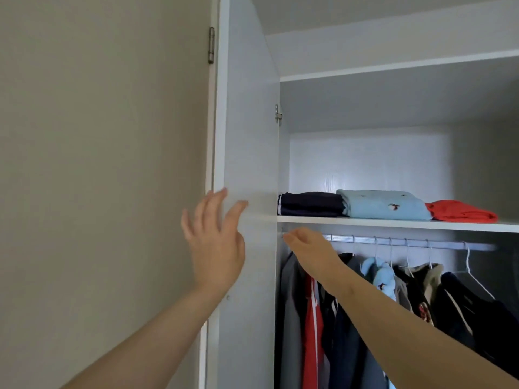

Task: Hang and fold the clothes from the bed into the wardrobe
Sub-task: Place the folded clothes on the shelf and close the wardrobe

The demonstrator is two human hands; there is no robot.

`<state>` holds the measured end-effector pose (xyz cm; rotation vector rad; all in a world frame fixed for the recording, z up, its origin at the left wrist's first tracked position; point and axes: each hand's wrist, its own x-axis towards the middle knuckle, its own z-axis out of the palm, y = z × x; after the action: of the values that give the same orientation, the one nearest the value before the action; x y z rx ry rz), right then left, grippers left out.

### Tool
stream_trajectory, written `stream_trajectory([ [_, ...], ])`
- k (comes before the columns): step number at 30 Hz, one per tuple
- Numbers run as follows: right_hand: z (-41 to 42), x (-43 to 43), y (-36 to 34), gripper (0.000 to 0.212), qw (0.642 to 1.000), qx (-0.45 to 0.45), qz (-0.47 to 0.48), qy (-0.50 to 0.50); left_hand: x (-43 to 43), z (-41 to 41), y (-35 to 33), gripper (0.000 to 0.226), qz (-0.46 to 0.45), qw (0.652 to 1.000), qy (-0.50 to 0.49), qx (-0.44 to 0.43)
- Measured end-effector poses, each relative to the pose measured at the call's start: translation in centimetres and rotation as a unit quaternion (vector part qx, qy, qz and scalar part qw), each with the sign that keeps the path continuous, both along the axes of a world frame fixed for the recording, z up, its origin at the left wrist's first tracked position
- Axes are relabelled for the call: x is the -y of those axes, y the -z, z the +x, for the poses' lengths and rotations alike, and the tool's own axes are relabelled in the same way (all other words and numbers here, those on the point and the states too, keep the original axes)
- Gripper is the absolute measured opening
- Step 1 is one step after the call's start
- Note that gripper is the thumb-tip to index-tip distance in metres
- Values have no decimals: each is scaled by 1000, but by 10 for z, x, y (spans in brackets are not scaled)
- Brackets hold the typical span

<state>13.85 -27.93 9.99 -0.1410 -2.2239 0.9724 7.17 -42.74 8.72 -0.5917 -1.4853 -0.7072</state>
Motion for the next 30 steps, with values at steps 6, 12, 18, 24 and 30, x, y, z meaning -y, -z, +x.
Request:
stream_trajectory([
  [6, -5, 12, 5, 39, 999, 20, 5, 29, 7, -15, 4, 49, 80, 880, 317, 345],
  [12, 5, -2, 25, 23, 999, 31, -38, 17, -7, -1, 10, 9, 111, 872, 315, 357],
  [18, 25, -38, 43, 12, 996, 32, -71, 35, -41, 27, 20, 45, 101, 875, 323, 347],
  [24, 52, -97, 32, 15, 996, 28, -62, 64, -95, 52, 31, 70, 60, 894, 324, 303],
  [30, 82, -166, 14, 11, 995, 25, -40, 86, -176, 64, 44, 84, 8, 921, 288, 261],
])
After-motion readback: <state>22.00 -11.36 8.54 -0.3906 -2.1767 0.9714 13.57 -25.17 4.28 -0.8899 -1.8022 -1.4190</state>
